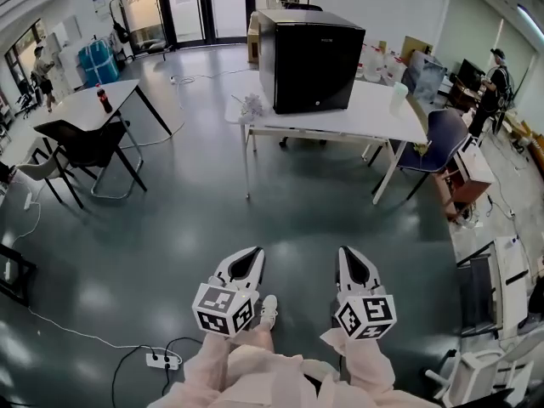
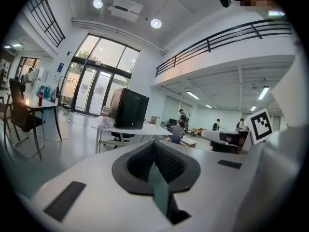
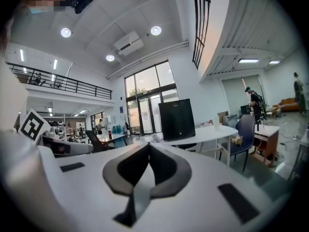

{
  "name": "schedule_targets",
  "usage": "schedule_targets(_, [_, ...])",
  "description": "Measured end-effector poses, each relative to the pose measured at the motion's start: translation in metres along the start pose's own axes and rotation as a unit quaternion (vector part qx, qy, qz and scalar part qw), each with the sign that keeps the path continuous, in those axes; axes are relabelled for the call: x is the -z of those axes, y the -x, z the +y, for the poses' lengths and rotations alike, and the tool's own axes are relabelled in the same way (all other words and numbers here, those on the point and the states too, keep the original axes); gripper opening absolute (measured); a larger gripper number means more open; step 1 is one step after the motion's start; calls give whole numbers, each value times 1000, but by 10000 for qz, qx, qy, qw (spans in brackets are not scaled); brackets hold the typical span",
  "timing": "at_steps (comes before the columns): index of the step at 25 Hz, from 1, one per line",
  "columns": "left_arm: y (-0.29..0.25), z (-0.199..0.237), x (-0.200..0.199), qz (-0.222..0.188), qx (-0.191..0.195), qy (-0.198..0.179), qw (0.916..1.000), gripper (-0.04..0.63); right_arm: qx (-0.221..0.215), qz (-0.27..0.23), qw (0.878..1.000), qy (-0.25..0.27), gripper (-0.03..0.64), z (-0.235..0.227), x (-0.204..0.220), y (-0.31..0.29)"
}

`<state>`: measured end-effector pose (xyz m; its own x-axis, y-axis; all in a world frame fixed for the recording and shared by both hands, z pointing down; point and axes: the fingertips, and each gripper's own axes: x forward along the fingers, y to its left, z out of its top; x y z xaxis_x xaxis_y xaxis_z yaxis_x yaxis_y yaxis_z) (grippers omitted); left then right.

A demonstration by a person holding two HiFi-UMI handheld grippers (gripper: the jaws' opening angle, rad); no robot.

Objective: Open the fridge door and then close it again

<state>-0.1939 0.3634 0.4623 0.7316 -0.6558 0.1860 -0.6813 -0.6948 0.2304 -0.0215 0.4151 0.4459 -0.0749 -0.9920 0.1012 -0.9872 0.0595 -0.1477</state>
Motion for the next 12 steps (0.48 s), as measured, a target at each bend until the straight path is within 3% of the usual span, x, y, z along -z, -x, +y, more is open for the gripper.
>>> schedule_targets(12, [-162, 113, -73, 73, 142, -102, 9998, 11, 238, 39, 9997, 86, 11, -61, -38, -194])
